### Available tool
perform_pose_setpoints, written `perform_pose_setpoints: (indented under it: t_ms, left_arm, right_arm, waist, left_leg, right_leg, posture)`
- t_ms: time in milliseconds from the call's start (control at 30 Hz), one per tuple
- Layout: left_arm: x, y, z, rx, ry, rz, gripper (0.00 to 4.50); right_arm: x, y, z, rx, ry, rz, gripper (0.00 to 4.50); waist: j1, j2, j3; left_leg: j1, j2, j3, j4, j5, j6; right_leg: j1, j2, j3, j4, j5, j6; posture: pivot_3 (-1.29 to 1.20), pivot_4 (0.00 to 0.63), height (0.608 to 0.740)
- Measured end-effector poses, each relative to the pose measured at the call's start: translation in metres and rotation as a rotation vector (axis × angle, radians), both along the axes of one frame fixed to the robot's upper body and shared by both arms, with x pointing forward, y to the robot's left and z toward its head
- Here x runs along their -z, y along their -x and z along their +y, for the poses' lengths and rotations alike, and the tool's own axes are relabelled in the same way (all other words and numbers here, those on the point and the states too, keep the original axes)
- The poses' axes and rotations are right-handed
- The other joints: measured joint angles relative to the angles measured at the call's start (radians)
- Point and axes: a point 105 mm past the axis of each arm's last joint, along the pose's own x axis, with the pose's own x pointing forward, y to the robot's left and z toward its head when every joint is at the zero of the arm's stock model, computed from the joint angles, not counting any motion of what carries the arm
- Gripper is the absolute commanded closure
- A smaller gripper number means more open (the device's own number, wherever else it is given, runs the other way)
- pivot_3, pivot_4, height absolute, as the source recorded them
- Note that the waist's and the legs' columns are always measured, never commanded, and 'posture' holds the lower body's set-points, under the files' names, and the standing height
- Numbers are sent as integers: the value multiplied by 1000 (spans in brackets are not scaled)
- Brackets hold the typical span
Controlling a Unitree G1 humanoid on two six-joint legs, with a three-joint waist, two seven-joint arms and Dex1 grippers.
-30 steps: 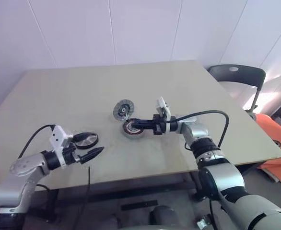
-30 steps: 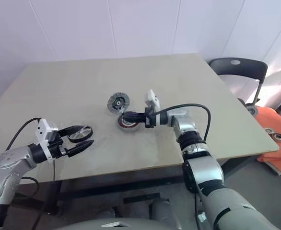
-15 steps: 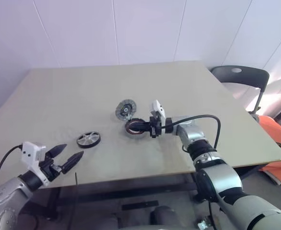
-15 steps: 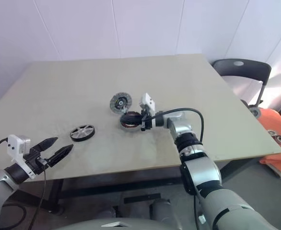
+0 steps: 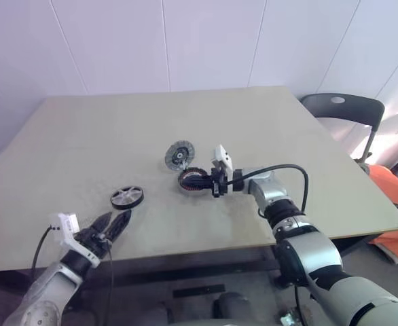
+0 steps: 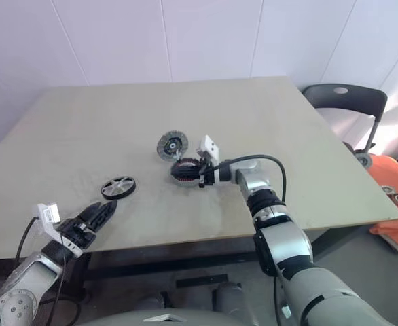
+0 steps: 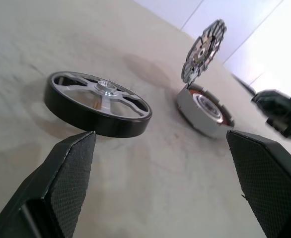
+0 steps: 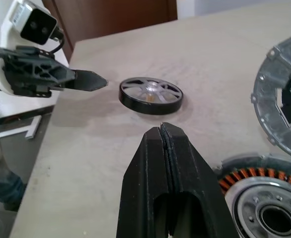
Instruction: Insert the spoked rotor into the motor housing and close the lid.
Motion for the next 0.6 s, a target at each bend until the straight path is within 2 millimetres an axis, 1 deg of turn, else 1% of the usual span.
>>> perform_pose_setpoints:
  t_ms: [200, 333, 500, 600]
  left_arm:
    - [15, -11, 14, -124, 61, 63, 0]
    - [17, -17, 12, -145, 82, 69, 0]
    - [18, -33, 15, -176, 85, 69, 0]
    - [17, -39, 15, -176, 80, 65, 0]
  right_arm:
    - [1, -1, -1, 13, 6, -3, 4486]
    - [2, -2, -1, 18, 8, -8, 4486]
    - [2, -3, -2, 25, 14, -15, 4486]
    - [3, -3, -2, 31, 15, -13, 4486]
  waist:
    - [0, 0, 0]
    - [0, 0, 0]
    - [1, 0, 0]
    - [-1, 0, 0]
  left_leg:
    - [0, 0, 0, 0, 0, 0]
    - [0, 0, 0, 0, 0, 0]
    - [0, 0, 0, 1, 0, 0]
    - [0, 0, 0, 1, 0, 0]
  right_leg:
    - [0, 1, -1, 0, 0, 0]
    - [0, 3, 0, 0, 0, 0]
    - [0, 5, 0, 0, 0, 0]
    - [0, 6, 0, 0, 0, 0]
  posture:
    - [0, 0, 740]
    - [0, 0, 740]
    - [0, 0, 740]
    - [0, 0, 740]
